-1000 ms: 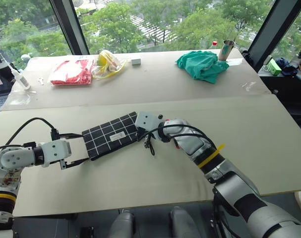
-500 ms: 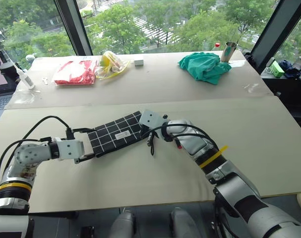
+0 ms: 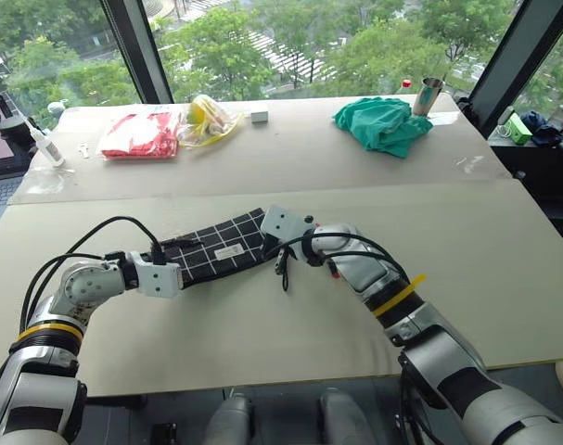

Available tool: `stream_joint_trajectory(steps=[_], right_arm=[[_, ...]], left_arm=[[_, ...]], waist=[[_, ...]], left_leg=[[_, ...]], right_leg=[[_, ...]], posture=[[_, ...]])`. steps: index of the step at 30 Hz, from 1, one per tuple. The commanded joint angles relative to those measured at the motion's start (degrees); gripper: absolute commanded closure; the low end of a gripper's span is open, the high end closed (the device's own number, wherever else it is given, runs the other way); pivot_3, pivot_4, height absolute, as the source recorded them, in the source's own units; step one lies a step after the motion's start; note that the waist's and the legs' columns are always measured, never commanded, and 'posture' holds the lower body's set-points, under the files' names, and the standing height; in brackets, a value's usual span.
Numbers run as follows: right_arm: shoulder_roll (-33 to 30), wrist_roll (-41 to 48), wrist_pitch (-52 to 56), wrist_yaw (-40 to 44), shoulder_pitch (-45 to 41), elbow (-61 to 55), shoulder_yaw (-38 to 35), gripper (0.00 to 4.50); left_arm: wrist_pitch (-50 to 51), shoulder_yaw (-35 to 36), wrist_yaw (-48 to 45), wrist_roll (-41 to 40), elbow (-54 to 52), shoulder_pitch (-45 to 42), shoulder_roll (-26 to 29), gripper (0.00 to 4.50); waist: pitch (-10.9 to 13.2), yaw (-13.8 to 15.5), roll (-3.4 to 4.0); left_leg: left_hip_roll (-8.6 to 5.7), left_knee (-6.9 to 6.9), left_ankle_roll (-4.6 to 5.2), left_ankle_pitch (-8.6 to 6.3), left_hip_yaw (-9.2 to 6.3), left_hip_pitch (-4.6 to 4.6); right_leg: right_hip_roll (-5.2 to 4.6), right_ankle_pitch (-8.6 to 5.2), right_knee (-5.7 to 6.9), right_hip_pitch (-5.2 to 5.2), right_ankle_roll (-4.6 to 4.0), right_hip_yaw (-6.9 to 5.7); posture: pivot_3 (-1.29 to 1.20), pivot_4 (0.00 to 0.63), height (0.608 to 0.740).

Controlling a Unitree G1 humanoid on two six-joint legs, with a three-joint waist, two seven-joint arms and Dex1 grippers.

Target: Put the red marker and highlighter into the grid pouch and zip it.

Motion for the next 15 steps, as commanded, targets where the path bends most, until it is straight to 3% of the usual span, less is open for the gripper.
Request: stream_joint_trajectory(steps=[1, 4, 11, 15], right_arm=[[-0.4, -0.4, 1.2, 0.5, 1.0, -0.6, -0.5, 4.5], [-0.6, -0.3, 1.2, 0.7, 1.1, -0.7, -0.7, 4.5], [-0.3, 0.6, -0.1, -0.2, 0.8, 0.2, -3.1, 4.5], [1.3, 4.8, 0.9, -1.5, 0.9, -2.5, -8.8, 3.31]], left_arm=[[2.6, 1.0, -4.7, -8.1, -1.7, 0.2, -0.6, 3.31], [5.2, 1.8, -8.8, -13.3, -3.7, 1.1, -0.9, 4.38], [11.0, 2.0, -15.4, -18.1, -7.9, 2.8, -0.5, 4.45], [12.6, 2.1, -15.2, -17.6, -10.2, 4.1, -1.2, 4.5]], waist=[[0.0, -0.1, 0.0], [0.0, -0.2, 0.0], [0.0, -0.5, 0.0], [0.0, -0.5, 0.0]], left_leg=[[0.0, 0.0, 0.0, 0.0, -0.01, 0.0], [0.0, 0.0, 0.0, 0.0, -0.04, -0.01], [0.01, 0.0, 0.0, 0.0, -0.08, -0.01], [0.01, 0.0, 0.0, 0.0, -0.09, -0.02]], right_leg=[[0.0, 0.0, -0.01, 0.0, 0.0, 0.0], [0.0, 0.0, -0.02, 0.01, 0.0, 0.0], [0.01, 0.0, -0.02, 0.0, 0.0, -0.01], [0.01, 0.0, -0.03, 0.0, 0.0, -0.01]], posture=[[0.0, 0.15, 0.74], [0.0, 0.15, 0.74], [0.0, 0.15, 0.74], [0.0, 0.15, 0.74]])
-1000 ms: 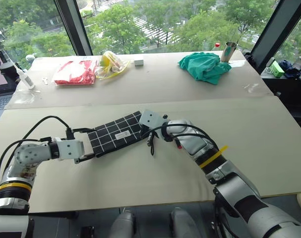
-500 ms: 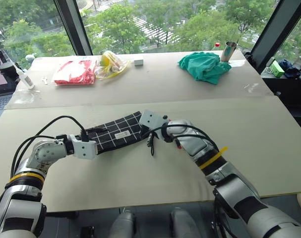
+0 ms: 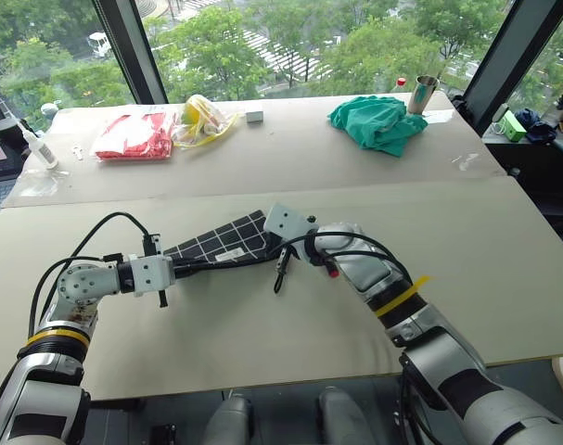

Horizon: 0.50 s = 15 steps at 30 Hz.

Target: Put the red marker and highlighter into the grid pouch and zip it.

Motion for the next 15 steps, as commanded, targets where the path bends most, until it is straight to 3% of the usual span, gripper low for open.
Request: stream_joint_trajectory(steps=[1, 4, 7, 11, 15], right_arm=[[1.0, 4.2, 2.7, -1.0, 0.1, -3.9, -5.6, 2.97], [1.5, 9.2, 9.2, -0.9, 0.9, -9.7, -10.8, 1.89], [-0.1, 17.8, 22.7, 0.4, 1.4, -19.2, -19.1, 0.94], [-6.9, 25.3, 36.8, -0.3, 4.6, -31.4, -29.6, 0.94], [-12.4, 29.2, 44.4, -1.2, 10.3, -39.3, -34.0, 0.94]], left_arm=[[0.3, 1.0, -0.1, -0.6, -3.1, 1.2, -0.2, 4.5], [-0.1, 0.9, 0.1, 0.1, -3.9, 2.2, -0.3, 4.5], [0.1, 0.9, 0.4, 0.7, -4.5, 2.7, -0.3, 4.5], [2.4, 1.7, 2.8, 0.8, -5.6, 3.3, -1.3, 4.5], [10.0, 4.1, 6.1, -3.4, -10.4, 4.5, -4.4, 4.5]], waist=[[0.0, -0.1, 0.0], [0.0, -0.1, 0.0], [0.0, 0.0, 0.0], [0.0, 0.7, 0.0], [0.0, 0.9, 0.02]], left_leg=[[0.0, 0.0, 0.0, 0.0, 0.0, 0.0], [0.01, -0.01, 0.0, 0.0, -0.04, -0.03], [0.02, -0.01, 0.0, 0.0, -0.12, -0.1], [-0.09, 0.11, 0.0, 0.0, -0.28, -0.25], [-0.16, 0.28, 0.13, -0.07, -0.2, -0.35]], right_leg=[[0.0, 0.0, 0.0, 0.0, 0.0, 0.01], [0.0, 0.0, 0.02, -0.01, 0.0, 0.02], [0.0, 0.0, 0.05, -0.03, 0.0, 0.03], [-0.08, 0.0, 0.02, -0.02, 0.0, 0.0], [-0.14, 0.0, -0.08, 0.0, 0.0, 0.01]], posture=[[0.0, 0.15, 0.74], [0.0, 0.15, 0.74], [0.0, 0.15, 0.74], [0.0, 0.15, 0.74], [0.0, 0.15, 0.74]])
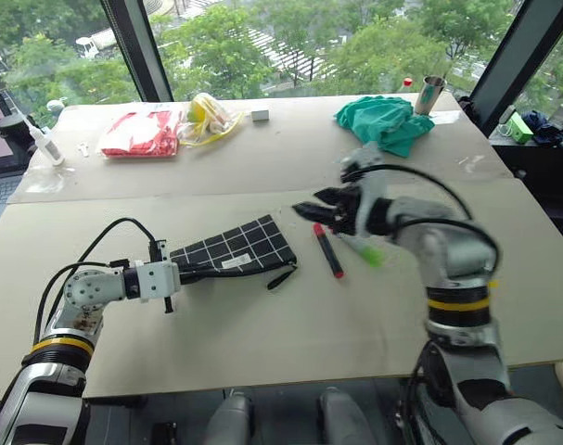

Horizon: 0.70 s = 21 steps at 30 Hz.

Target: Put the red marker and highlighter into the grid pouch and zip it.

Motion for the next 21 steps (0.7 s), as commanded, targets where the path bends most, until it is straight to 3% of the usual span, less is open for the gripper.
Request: stream_joint_trajectory(steps=[1, 7, 21], right_arm=[[-2.5, 3.5, 5.4, -1.4, 4.2, -7.2, -2.1, 0.94], [0.1, 1.6, 2.5, -7.2, 9.1, -9.7, 7.8, 0.94], [1.5, 2.1, -0.7, -10.4, 7.2, -6.4, 14.3, 0.94]], left_arm=[[7.5, 3.0, 2.7, -5.7, -6.9, 1.5, -2.7, 4.5], [13.9, 2.9, 1.0, -8.4, -16.0, 6.2, -4.8, 4.5], [18.0, 4.1, 3.7, -7.2, -20.8, 7.2, -6.5, 4.5]], waist=[[0.0, 0.0, 0.01], [0.0, -1.1, 0.01], [0.0, 0.3, 0.01]], left_leg=[[0.0, 0.05, 0.01, -0.01, 0.0, -0.04], [0.07, 0.07, 0.06, -0.03, 0.13, 0.03], [-0.02, 0.13, 0.04, -0.02, 0.16, -0.05]], right_leg=[[0.0, 0.0, 0.03, -0.02, 0.0, 0.0], [0.06, 0.0, 0.06, -0.07, 0.0, 0.09], [0.0, 0.0, -0.36, 0.01, 0.0, 0.09]], posture=[[0.0, 0.15, 0.74], [0.0, 0.15, 0.74], [0.0, 0.15, 0.74]])
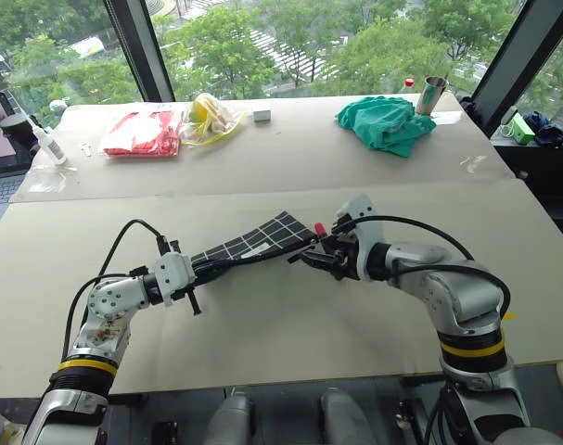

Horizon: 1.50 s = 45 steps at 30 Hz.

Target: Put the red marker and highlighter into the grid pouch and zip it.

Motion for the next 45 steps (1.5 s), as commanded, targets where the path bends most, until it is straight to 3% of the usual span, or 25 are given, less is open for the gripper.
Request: stream_joint_trajectory(steps=[1, 17, 21, 28, 29, 37, 45], right_arm=[[0.0, 0.0, -2.5, -0.6, -1.2, 0.0, 0.6, 0.94], [1.9, -1.4, -8.3, -2.2, -4.8, 7.1, 2.8, 0.94], [1.4, -0.7, -9.1, -1.0, -4.4, 6.4, 3.2, 1.84], [1.2, 0.4, -9.2, 1.6, -4.9, 5.1, 4.0, 4.26], [1.2, 0.4, -9.2, 2.0, -5.0, 4.9, 4.5, 4.45], [1.5, -0.3, -7.7, 4.2, -6.5, 3.2, 11.3, 4.45], [6.4, -0.8, -7.7, 5.0, -11.5, 9.0, 16.5, 4.45]], left_arm=[[1.0, 1.9, 1.5, -0.5, -2.0, -0.5, -0.3, 4.5], [1.2, 1.5, 1.9, 1.1, -2.9, 0.3, -1.9, 4.5], [1.3, 1.6, 2.1, 1.3, -3.0, 0.4, -2.0, 4.5], [1.5, 2.0, 2.6, 1.1, -3.0, -0.2, -2.3, 4.5], [1.5, 2.0, 2.7, 1.2, -3.0, -0.2, -2.3, 4.5], [1.3, 1.9, 3.6, 1.5, -3.4, 0.0, -2.7, 4.5], [1.4, 1.5, 4.1, 1.7, -3.5, -0.3, -3.5, 4.5]], waist=[[0.0, 0.0, 0.0], [0.0, 0.2, 0.0], [0.0, 0.2, 0.0], [0.0, 0.2, 0.0], [0.0, 0.2, 0.0], [0.0, 0.1, 0.0], [0.0, 0.1, 0.0]], left_leg=[[0.0, 0.0, 0.0, 0.0, 0.0, 0.0], [0.0, 0.0, 0.0, 0.0, 0.02, 0.0], [0.0, 0.0, 0.0, 0.0, 0.02, 0.0], [0.0, 0.0, 0.0, 0.0, 0.02, 0.0], [0.0, 0.0, 0.0, 0.0, 0.02, 0.0], [0.0, 0.0, 0.0, 0.0, 0.0, 0.0], [0.0, 0.0, 0.0, 0.0, -0.05, 0.0]], right_leg=[[0.0, 0.0, 0.0, 0.0, 0.0, 0.0], [0.0, 0.0, -0.01, 0.0, 0.0, 0.0], [0.0, 0.0, -0.01, 0.0, 0.0, 0.01], [0.0, 0.0, -0.01, 0.0, 0.0, 0.0], [0.0, 0.0, -0.01, 0.0, 0.0, 0.0], [0.0, 0.0, -0.02, -0.01, 0.0, 0.0], [0.0, 0.0, -0.01, -0.02, 0.0, 0.0]], posture=[[0.0, 0.15, 0.74], [0.0, 0.15, 0.74], [0.0, 0.15, 0.74], [0.0, 0.15, 0.74], [0.0, 0.15, 0.74], [0.0, 0.15, 0.74], [0.0, 0.15, 0.74]])
